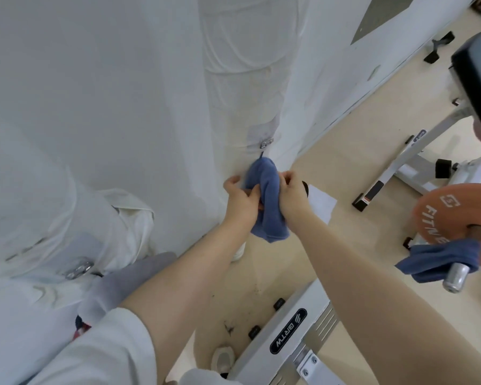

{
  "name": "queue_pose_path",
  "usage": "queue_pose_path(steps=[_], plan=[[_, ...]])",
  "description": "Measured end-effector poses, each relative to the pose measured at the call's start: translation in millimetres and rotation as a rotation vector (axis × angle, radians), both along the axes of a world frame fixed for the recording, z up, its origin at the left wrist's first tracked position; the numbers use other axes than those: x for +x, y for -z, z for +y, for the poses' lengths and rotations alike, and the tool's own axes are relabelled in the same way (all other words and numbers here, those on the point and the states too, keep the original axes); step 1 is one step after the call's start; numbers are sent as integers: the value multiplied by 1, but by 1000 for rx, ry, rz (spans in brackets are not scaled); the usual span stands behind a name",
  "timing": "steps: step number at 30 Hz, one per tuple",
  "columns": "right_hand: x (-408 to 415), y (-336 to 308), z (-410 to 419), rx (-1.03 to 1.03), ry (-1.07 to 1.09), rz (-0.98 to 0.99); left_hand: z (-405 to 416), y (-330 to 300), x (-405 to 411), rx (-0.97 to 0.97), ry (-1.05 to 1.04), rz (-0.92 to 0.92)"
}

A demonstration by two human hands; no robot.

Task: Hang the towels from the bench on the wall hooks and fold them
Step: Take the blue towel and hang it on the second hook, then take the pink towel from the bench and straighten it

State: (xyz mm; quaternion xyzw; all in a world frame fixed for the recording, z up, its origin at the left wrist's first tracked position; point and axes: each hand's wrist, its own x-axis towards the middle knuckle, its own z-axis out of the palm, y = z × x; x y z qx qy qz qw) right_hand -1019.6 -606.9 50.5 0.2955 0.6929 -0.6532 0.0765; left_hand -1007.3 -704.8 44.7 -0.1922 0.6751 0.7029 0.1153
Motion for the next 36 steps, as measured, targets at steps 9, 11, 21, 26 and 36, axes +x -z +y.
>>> queue_pose_path(steps=[9,11,21,26,36], plan=[[77,29,42,676,-807,-63,-18,3,70,-364,405,-220],[105,25,50,574,-787,-109,-20,3,97,-350,384,-259],[276,21,125,580,-975,-153,23,17,298,-289,286,-294],[384,22,179,474,-955,-152,71,22,412,-281,306,-319],[547,18,280,455,-742,-153,154,7,536,-195,404,-224]])
